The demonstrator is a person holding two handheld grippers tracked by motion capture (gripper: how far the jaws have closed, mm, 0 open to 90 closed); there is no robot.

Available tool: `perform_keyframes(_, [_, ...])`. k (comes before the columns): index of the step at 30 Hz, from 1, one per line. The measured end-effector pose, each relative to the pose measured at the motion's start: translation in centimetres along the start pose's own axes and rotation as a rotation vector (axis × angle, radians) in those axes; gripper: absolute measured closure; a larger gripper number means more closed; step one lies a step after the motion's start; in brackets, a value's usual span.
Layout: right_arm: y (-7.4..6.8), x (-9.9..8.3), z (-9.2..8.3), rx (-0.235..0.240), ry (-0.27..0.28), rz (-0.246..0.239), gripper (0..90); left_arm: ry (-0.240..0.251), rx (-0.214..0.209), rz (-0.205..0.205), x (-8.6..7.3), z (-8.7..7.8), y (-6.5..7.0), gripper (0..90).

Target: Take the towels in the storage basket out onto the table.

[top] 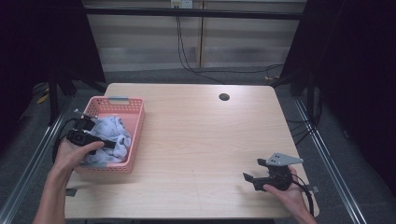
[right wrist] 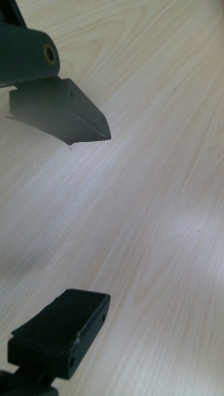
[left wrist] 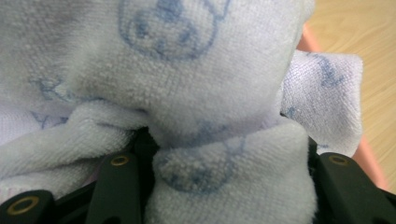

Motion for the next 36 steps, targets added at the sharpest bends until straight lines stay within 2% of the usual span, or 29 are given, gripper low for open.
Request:
perform_keyframes(1, [0.0, 0.0, 0.0, -0.001, 0.0, 0.0, 17.5, 0.057, 0.016, -0.016, 0.5, -0.9, -0.1, 46.8])
perform_keyframes(3, [0.0, 0.0, 0.0, 0.0, -0.001, 0.0, 17.5, 0.069, 0.014, -0.019, 0.6, -1.3, -0.2, 46.6])
perform_keyframes(4, [0.0, 0.0, 0.0, 0.004, -0.003, 0.001, 17.5, 0.083, -0.011, -0.024, 0.8, -2.1, 0.0, 46.6])
perform_keyframes(8, [0.0, 0.0, 0.0, 0.004, -0.002, 0.0, 17.5, 0.108, -0.017, -0.015, 1.2, -3.0, 0.2, 46.6])
perform_keyframes(17, [0.0, 0.0, 0.0, 0.005, -0.004, 0.003, 17.4, 0.209, -0.072, -0.01, 2.8, -5.4, 1.4, 46.1])
perform_keyframes(18, [0.0, 0.0, 0.0, 0.004, -0.004, 0.002, 17.4, 0.216, -0.07, -0.009, 3.0, -5.6, 1.5, 46.2])
perform_keyframes(19, [0.0, 0.0, 0.0, 0.004, -0.002, 0.001, 17.4, 0.21, -0.06, 0.013, 3.0, -6.1, 1.8, 46.1])
perform_keyframes(21, [0.1, 0.0, 0.0, 0.005, -0.002, 0.0, 17.4, 0.226, -0.076, 0.014, 3.3, -6.5, 2.2, 46.0])
perform_keyframes(23, [0.0, 0.0, 0.0, 0.004, -0.005, 0.004, 17.5, 0.232, -0.069, 0.019, 3.4, -6.8, 2.5, 46.0])
perform_keyframes(28, [0.0, -0.1, 0.0, 0.009, -0.008, 0.008, 17.4, 0.23, -0.06, 0.025, 3.6, -6.7, 2.9, 45.6])
perform_keyframes(36, [0.0, -0.1, 0.0, 0.011, -0.007, 0.008, 17.7, 0.262, -0.038, 0.062, 4.7, -7.2, 4.8, 45.3])
Point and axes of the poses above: each handheld gripper's, and its own axes: z roughly forward along the jaws, x roughly out of its top, y roughly to its right, the point moved 9 cm from there along z, roughly forward along the jaws, and after that the axes turned 1 degree about -z, right-handed, at the moved point
